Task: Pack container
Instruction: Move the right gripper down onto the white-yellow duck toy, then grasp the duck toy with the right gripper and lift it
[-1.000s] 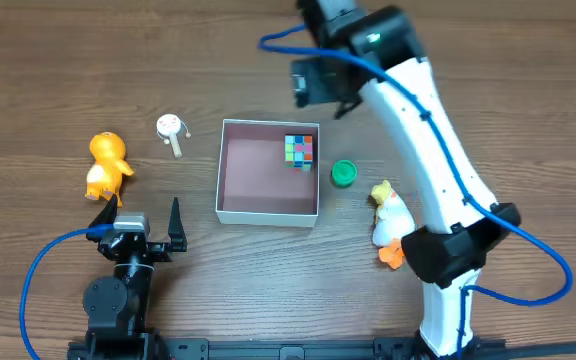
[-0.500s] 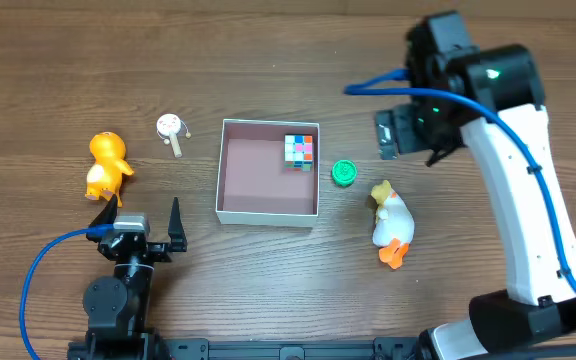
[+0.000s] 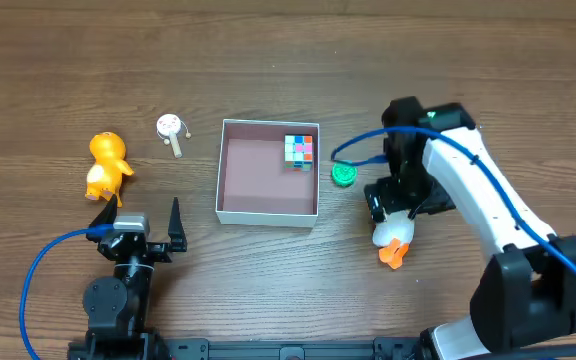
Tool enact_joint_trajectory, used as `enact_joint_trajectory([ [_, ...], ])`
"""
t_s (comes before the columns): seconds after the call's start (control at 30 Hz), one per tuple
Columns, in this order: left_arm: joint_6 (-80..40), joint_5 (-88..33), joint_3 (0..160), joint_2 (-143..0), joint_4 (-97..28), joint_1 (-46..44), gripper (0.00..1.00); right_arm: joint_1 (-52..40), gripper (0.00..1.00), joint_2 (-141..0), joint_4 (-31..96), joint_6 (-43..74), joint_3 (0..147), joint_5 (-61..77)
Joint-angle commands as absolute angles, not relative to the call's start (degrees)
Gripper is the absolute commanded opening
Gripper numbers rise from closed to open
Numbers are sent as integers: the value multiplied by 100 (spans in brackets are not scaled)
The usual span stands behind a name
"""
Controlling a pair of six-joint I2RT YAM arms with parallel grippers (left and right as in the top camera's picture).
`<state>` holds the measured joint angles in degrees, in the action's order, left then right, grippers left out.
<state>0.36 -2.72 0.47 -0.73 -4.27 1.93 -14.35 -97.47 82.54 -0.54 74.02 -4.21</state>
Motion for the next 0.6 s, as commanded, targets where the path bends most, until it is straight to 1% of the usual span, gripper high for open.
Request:
enact_joint_trajectory([
  [0.0, 86, -255, 27, -25, -425, 228, 100, -1439, 100, -9710, 7738, -93, 6779, -370],
  [0.17, 86, -255, 27, -25, -425, 228, 100, -1439, 100, -9710, 6692, -91, 6309, -40],
  [0.27, 89, -255, 27, -25, -425, 228, 100, -1439, 100, -9710, 6486, -91, 6001, -30],
  [0.47, 89, -255, 27, -25, -425, 228, 100, -1439, 100, -9710, 6493, -89, 5927, -32],
  [0.5, 89, -255, 27, -25, -425, 228, 100, -1439, 97, -9710, 6490, -89, 5927, -32],
  [0.53, 89, -255, 27, -25, -425, 228, 100, -1439, 91, -9710, 6486, -89, 5927, -32],
  [0.57, 89, -255, 27, -25, -425, 228, 100, -1439, 77, -9710, 6471, -89, 5927, -32],
])
